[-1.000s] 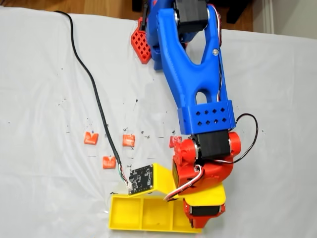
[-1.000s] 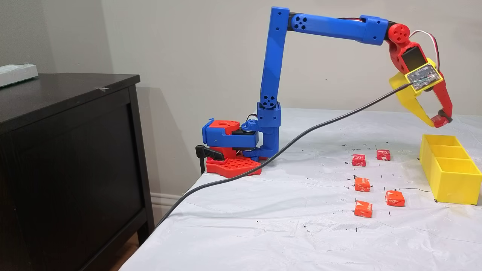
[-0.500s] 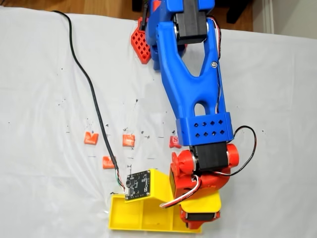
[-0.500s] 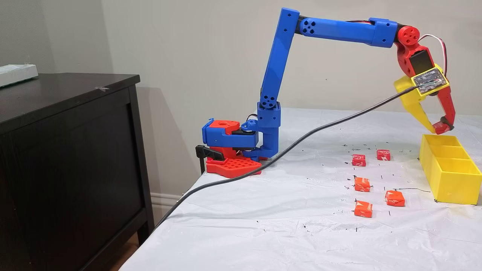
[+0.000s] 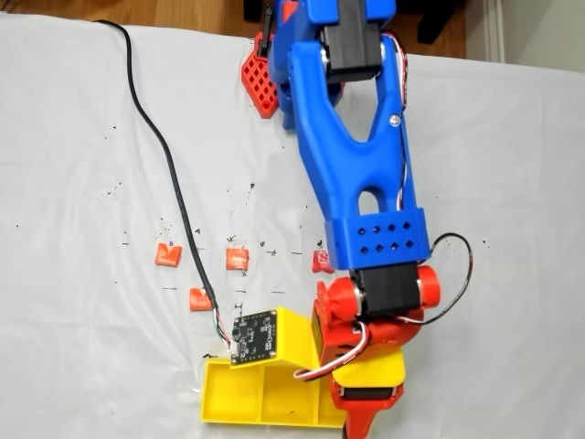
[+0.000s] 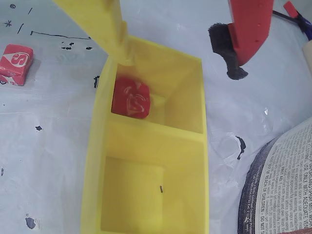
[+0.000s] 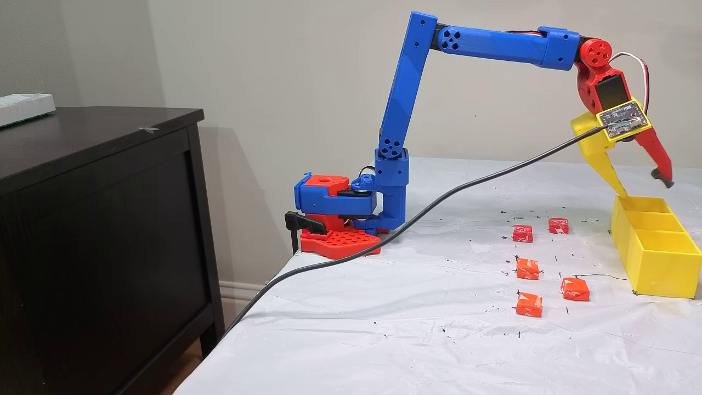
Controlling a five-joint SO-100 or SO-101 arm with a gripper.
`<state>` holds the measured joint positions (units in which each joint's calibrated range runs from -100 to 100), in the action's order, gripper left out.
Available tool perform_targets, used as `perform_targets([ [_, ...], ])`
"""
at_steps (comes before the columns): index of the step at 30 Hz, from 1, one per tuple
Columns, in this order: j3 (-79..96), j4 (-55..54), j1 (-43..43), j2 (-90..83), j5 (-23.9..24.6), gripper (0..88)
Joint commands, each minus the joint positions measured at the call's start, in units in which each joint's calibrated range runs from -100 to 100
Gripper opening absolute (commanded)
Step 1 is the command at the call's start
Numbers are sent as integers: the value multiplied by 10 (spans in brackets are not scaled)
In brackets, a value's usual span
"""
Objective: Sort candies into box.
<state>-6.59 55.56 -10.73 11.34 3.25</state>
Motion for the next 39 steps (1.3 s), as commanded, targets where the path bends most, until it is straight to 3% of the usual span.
perform_targets([
  [1,-43,2,-5,-45,-4,248],
  [5,-41,15,-6,-67,-9,180],
  [8,-37,30,-7,-95,-13,21],
  [12,-45,58,-3,-117,-17,2],
  [19,-10,135,-29,-143,-36,2],
  [30,108,143,-58,-187,-57,3],
  [34,132,141,-67,-174,-55,28],
  [39,140,132,-66,-135,-53,148],
])
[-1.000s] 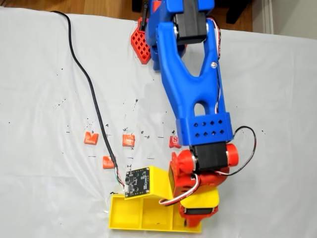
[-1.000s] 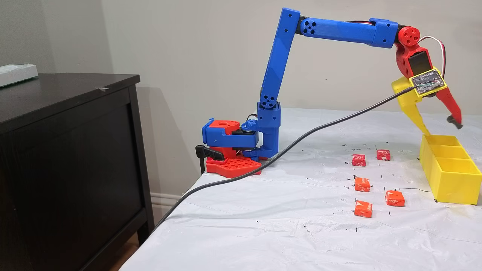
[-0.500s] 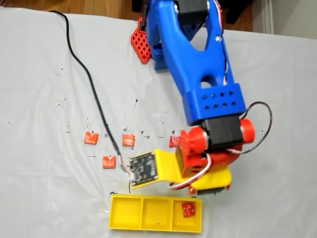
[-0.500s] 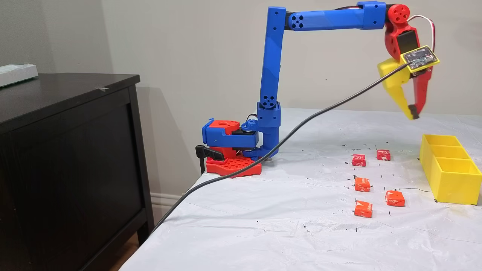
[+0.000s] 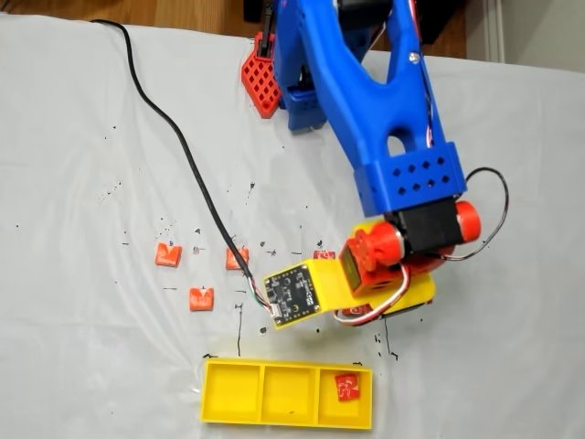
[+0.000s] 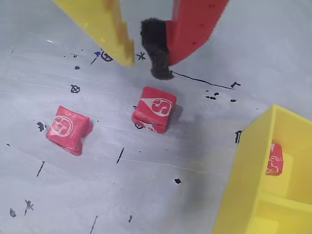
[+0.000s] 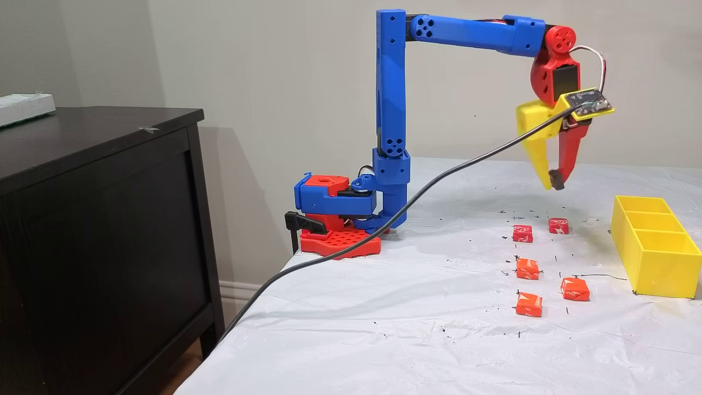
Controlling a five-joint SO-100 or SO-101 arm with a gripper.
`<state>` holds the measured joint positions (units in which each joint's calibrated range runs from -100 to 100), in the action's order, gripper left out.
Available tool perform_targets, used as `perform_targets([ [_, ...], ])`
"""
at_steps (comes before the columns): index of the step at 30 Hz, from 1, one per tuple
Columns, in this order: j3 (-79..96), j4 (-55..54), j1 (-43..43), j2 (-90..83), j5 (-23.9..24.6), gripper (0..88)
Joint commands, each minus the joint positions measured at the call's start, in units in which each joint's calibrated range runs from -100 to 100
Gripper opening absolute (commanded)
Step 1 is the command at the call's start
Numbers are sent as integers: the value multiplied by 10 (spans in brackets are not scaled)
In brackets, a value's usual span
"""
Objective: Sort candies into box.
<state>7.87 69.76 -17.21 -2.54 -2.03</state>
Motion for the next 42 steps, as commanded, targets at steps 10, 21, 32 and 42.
perform_targets([
  [10,9,-52,4,45,0,255],
  [21,10,-73,4,92,1,245],
  [32,2,-77,5,114,0,257],
  [42,14,-120,4,131,-1,193],
])
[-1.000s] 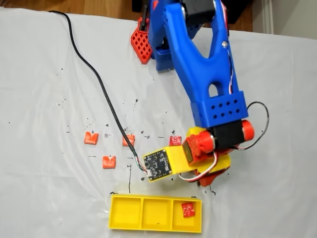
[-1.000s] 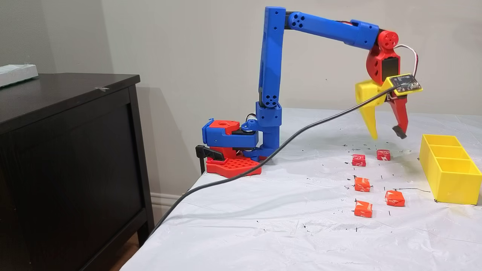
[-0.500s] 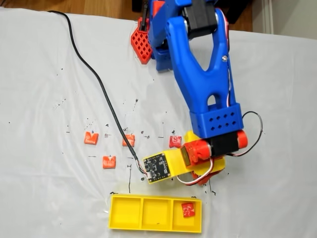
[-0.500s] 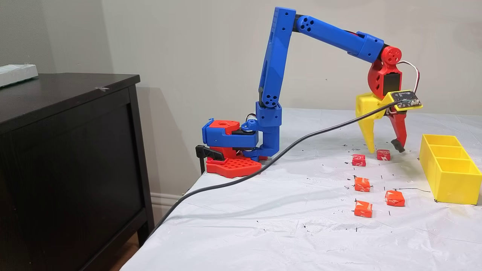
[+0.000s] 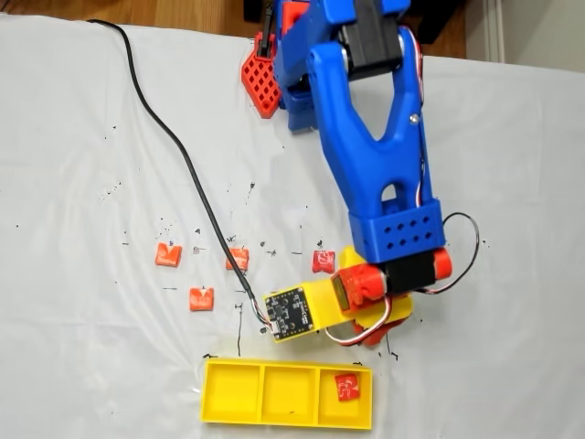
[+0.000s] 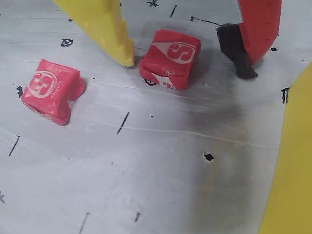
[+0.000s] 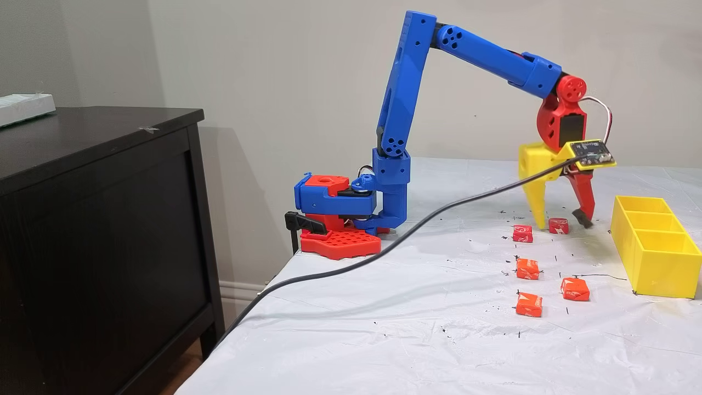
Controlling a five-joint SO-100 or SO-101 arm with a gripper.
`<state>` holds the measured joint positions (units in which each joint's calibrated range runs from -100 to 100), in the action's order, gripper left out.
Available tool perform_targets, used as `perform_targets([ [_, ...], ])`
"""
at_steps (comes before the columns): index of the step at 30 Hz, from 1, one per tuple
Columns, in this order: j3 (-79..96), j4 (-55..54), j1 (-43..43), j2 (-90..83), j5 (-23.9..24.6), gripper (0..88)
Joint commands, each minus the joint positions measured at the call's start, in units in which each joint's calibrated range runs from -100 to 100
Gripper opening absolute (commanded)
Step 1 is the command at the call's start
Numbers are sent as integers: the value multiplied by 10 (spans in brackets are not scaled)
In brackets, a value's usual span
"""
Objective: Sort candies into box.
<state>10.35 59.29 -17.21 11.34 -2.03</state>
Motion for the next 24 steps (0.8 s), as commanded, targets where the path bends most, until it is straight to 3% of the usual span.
perform_targets([
  [1,-10,-18,4,-6,-1,157],
  [11,-9,-14,2,-3,-1,2],
  [24,-98,66,54,-193,-37,2],
])
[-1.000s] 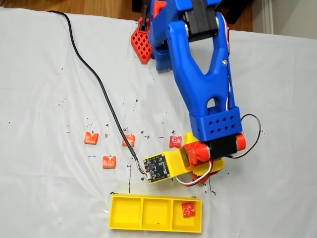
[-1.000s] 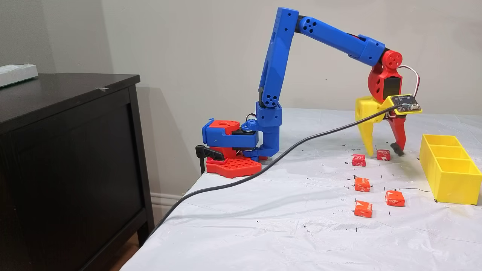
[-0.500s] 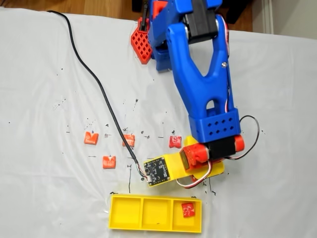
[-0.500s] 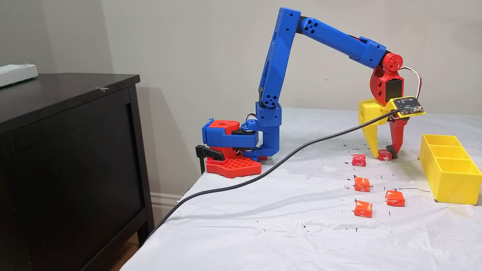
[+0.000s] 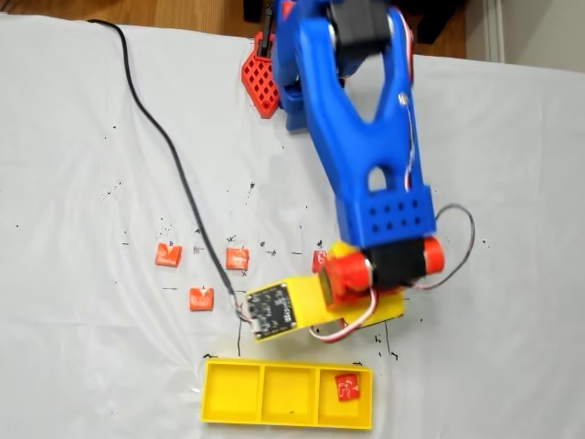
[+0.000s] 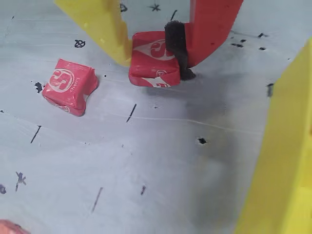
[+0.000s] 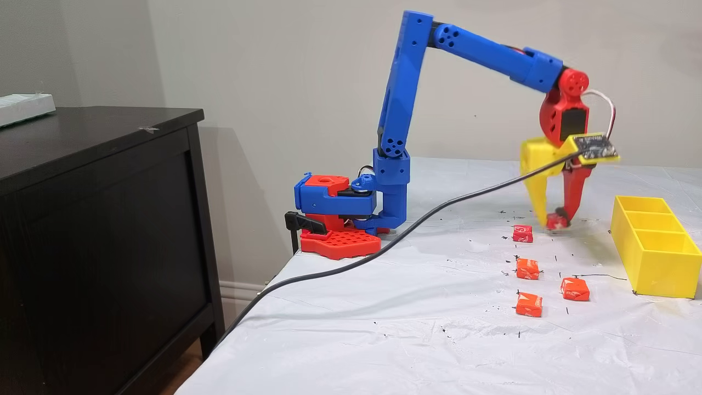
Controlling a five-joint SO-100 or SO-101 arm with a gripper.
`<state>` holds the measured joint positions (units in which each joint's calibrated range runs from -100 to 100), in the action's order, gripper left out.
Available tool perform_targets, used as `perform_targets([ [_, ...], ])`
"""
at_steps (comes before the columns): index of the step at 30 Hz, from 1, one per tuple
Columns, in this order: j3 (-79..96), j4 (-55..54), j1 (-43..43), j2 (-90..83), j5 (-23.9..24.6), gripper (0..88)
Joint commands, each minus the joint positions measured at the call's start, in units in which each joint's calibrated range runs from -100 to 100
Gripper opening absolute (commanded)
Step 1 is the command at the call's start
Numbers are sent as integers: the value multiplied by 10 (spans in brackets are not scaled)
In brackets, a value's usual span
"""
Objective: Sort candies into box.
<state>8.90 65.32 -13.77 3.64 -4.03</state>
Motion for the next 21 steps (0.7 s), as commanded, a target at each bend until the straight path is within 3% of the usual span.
perform_targets([
  [1,-99,5,26,-115,-19,2],
  [21,-308,-19,101,51,4,2],
])
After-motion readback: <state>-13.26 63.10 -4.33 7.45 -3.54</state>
